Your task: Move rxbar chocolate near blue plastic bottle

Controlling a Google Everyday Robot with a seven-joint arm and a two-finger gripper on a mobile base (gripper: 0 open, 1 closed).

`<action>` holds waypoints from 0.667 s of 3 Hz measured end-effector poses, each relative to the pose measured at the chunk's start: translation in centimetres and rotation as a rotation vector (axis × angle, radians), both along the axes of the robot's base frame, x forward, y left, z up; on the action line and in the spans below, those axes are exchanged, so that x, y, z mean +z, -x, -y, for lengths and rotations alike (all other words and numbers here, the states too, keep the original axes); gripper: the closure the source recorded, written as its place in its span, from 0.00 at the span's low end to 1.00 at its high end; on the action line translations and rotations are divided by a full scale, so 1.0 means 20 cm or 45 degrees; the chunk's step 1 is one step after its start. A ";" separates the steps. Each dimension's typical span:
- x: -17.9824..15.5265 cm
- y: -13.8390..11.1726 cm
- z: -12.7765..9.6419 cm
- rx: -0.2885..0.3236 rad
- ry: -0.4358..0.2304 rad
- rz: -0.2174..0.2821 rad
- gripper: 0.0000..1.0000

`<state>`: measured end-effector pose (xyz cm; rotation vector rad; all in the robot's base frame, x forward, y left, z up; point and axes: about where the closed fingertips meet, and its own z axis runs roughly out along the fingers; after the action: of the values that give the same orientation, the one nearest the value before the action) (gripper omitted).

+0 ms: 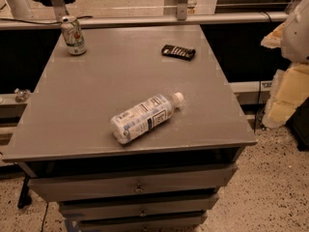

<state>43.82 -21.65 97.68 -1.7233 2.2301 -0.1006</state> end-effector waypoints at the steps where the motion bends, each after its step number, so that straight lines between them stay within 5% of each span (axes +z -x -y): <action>1: 0.00 0.00 0.00 0.000 0.000 0.000 0.00; 2: 0.00 -0.08 -0.04 0.024 -0.048 0.053 0.00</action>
Offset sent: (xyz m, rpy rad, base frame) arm 0.0476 0.0229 -0.0071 0.1137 -0.1061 0.0578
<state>45.40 -20.84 97.60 -1.7066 2.1717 -0.0893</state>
